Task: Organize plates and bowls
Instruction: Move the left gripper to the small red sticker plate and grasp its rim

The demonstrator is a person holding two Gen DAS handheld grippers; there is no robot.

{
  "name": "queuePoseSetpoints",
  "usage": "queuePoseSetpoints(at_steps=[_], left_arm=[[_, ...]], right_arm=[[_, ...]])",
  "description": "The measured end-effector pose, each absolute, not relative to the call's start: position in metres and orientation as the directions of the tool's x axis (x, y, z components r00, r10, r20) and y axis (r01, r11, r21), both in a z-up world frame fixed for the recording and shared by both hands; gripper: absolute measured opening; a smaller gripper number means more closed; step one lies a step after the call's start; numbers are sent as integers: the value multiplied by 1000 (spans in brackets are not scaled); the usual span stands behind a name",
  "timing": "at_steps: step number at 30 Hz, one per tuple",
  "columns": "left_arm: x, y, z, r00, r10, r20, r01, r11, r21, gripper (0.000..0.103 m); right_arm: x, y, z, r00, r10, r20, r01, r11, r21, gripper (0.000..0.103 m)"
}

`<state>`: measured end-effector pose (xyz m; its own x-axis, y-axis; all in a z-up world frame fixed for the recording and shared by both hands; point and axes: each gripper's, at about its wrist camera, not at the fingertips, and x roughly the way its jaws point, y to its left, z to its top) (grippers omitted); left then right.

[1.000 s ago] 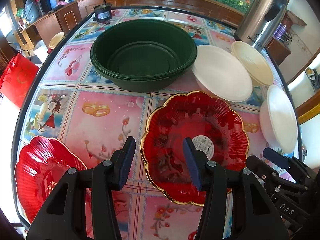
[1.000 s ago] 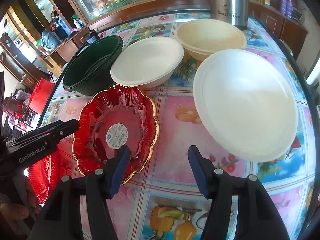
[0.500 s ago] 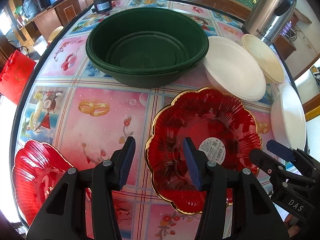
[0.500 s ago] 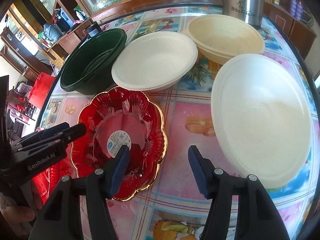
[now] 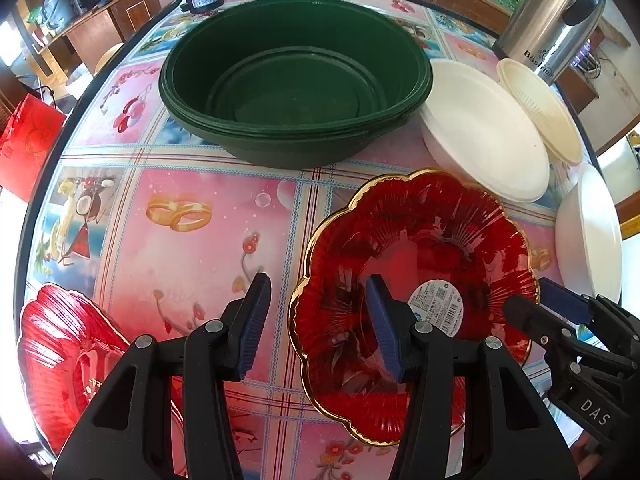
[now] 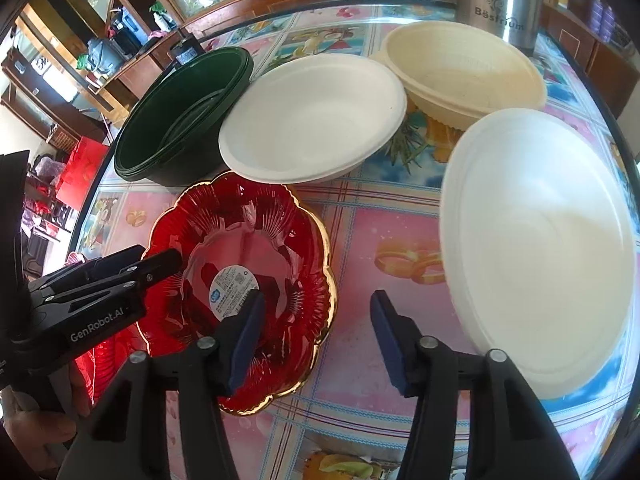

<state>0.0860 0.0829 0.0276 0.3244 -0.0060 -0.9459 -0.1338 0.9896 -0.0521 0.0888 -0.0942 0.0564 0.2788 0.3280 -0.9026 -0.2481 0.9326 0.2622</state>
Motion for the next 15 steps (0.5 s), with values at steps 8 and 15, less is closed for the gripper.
queuePoseSetpoints(at_steps=[8, 15], left_arm=[[90, 80, 21, 309, -1, -951, -129, 991, -43, 49], [92, 76, 19, 295, 6, -955, -125, 992, -33, 49]], right_arm=[[91, -93, 54, 261, 321, -910, -256, 932, 256, 43], [92, -94, 50, 247, 327, -912, -255, 930, 265, 31]])
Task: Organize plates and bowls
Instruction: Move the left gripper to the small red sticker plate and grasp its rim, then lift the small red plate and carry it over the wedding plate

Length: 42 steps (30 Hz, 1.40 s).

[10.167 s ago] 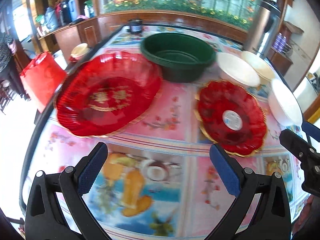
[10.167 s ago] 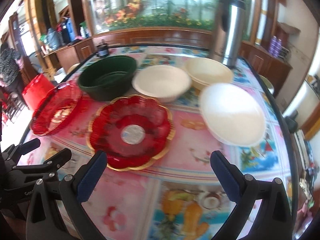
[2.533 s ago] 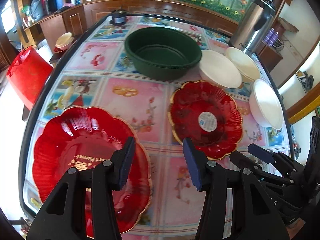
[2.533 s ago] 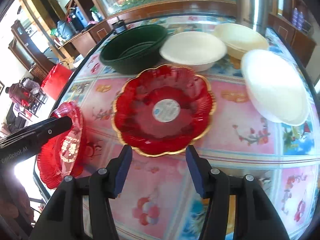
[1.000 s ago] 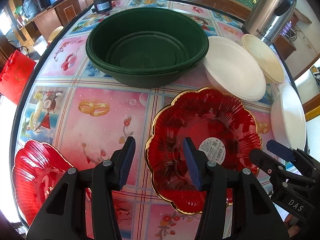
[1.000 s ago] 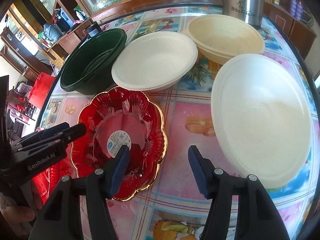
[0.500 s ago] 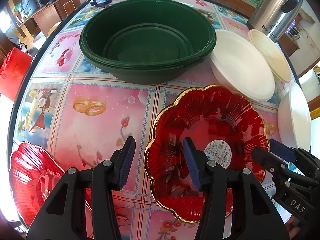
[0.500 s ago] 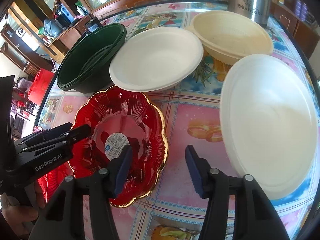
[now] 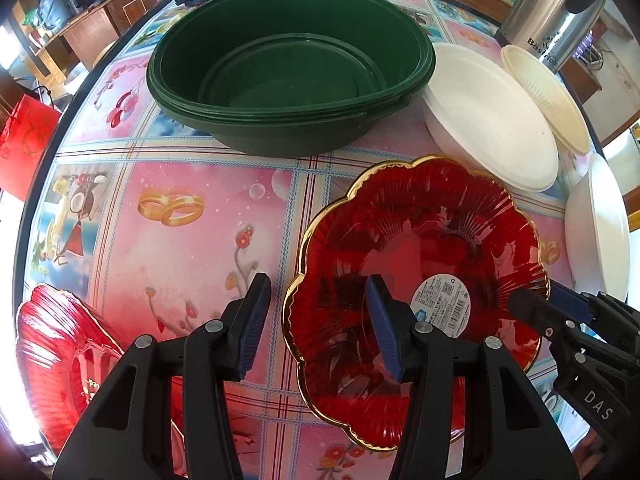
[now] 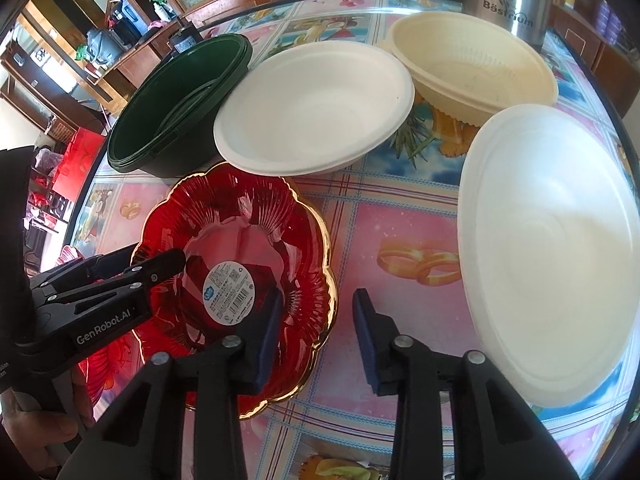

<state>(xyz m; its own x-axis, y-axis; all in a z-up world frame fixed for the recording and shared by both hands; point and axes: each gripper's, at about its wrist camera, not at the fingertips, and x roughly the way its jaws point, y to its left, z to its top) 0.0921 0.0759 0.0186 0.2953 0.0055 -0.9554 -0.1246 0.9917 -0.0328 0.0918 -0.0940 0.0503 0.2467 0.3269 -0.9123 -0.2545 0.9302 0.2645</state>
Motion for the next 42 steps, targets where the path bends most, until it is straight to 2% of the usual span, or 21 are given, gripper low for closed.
queuePoseSetpoints(at_steps=[5, 7, 8, 10, 12, 14, 18, 42], left_arm=[[94, 73, 18, 292, -1, -956, -118, 992, -37, 49], [94, 72, 18, 293, 9, -956, -117, 993, -27, 49], [95, 71, 19, 291, 14, -956, -112, 994, -20, 49], [96, 70, 19, 286, 17, -958, -111, 994, -16, 49], [98, 70, 20, 284, 18, -959, -109, 994, -14, 38], [100, 70, 20, 278, 3, -961, -107, 994, -28, 33], [101, 71, 21, 276, -8, -961, -102, 994, -38, 29], [59, 87, 63, 327, -40, -944, -109, 991, -80, 26]], right_arm=[[92, -97, 48, 238, 338, -911, -250, 927, 278, 26], [92, -98, 47, 226, 348, -910, -250, 923, 291, 14], [92, -98, 46, 221, 353, -909, -251, 921, 297, 14], [91, -99, 46, 221, 357, -908, -251, 920, 301, 14], [92, -100, 46, 222, 360, -906, -252, 919, 303, 13], [91, -100, 47, 224, 359, -906, -256, 919, 301, 13], [91, -99, 47, 225, 361, -905, -259, 918, 301, 12], [72, -96, 73, 284, 357, -890, -273, 920, 282, 12]])
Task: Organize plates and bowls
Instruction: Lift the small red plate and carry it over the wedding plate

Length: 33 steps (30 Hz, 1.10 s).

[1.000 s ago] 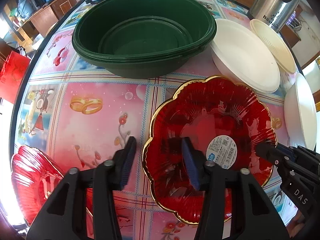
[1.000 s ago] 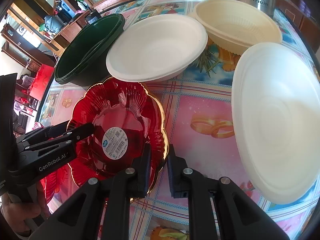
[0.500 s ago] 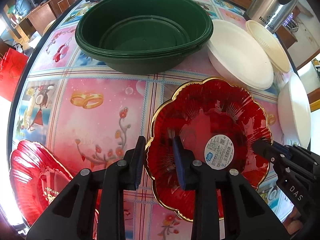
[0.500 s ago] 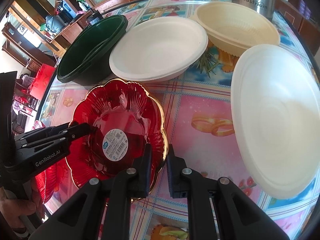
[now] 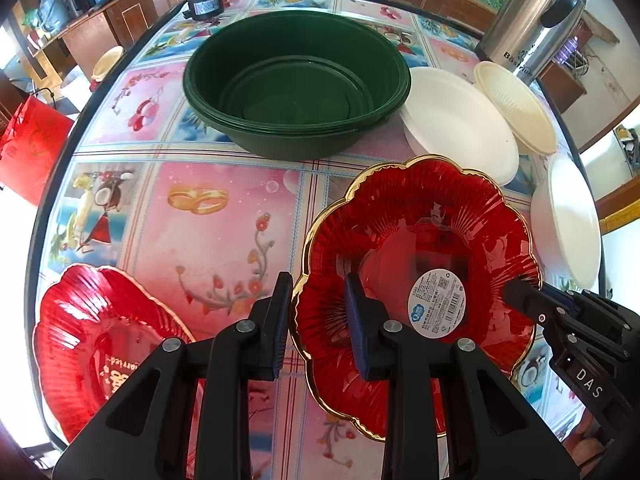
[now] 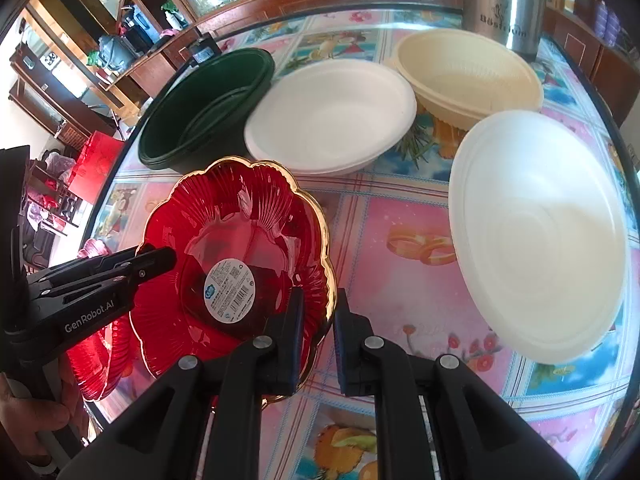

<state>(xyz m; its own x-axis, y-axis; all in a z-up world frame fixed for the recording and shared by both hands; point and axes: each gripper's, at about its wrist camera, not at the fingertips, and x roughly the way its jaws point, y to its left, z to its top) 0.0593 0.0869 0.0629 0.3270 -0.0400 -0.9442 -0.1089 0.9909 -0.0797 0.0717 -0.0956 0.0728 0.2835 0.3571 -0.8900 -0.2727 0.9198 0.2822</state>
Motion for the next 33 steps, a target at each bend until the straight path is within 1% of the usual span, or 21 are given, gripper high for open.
queuePoseSetpoints(at_steps=[13, 33], left_arm=[[38, 106, 83, 355, -34, -934, -126, 988, -84, 26], [-18, 183, 101, 376, 16, -927, -243, 967, -82, 26]], right_arm=[[55, -79, 92, 302, 366, -880, -295, 914, 279, 12], [36, -1, 103, 275, 409, -870, -412, 868, 277, 12]])
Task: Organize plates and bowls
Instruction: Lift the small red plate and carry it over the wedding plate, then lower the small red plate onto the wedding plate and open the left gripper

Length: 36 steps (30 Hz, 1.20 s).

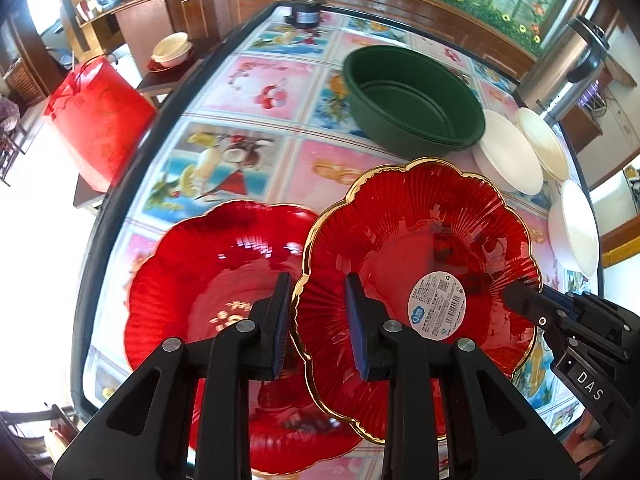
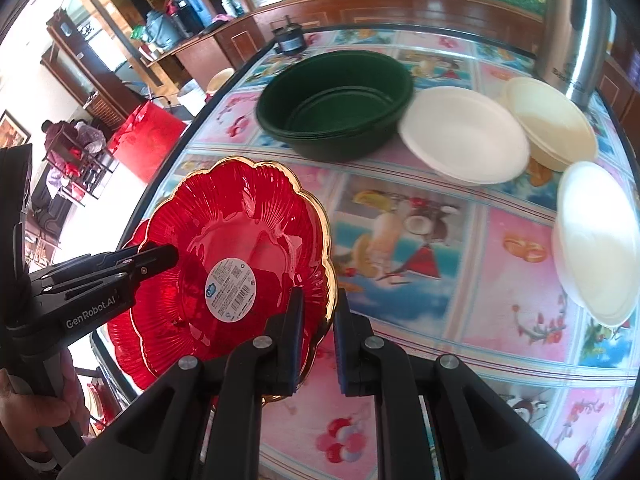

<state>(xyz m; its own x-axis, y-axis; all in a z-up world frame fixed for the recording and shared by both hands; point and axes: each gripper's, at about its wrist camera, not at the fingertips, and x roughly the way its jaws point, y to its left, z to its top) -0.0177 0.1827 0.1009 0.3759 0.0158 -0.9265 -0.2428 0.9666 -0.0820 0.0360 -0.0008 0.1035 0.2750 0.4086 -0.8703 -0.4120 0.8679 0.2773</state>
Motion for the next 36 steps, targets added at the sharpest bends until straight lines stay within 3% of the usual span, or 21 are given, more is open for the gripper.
queuePoseSetpoints(at_steps=[14, 36], left_arm=[[-48, 227, 100, 369, 55, -928, -308, 949, -66, 26], [-74, 269, 50, 284, 87, -955, -376, 926, -28, 26]], right_arm=[[22, 47, 102, 243, 428, -871, -479, 833, 276, 12], [13, 109, 59, 165, 378, -911, -542, 806, 237, 15]])
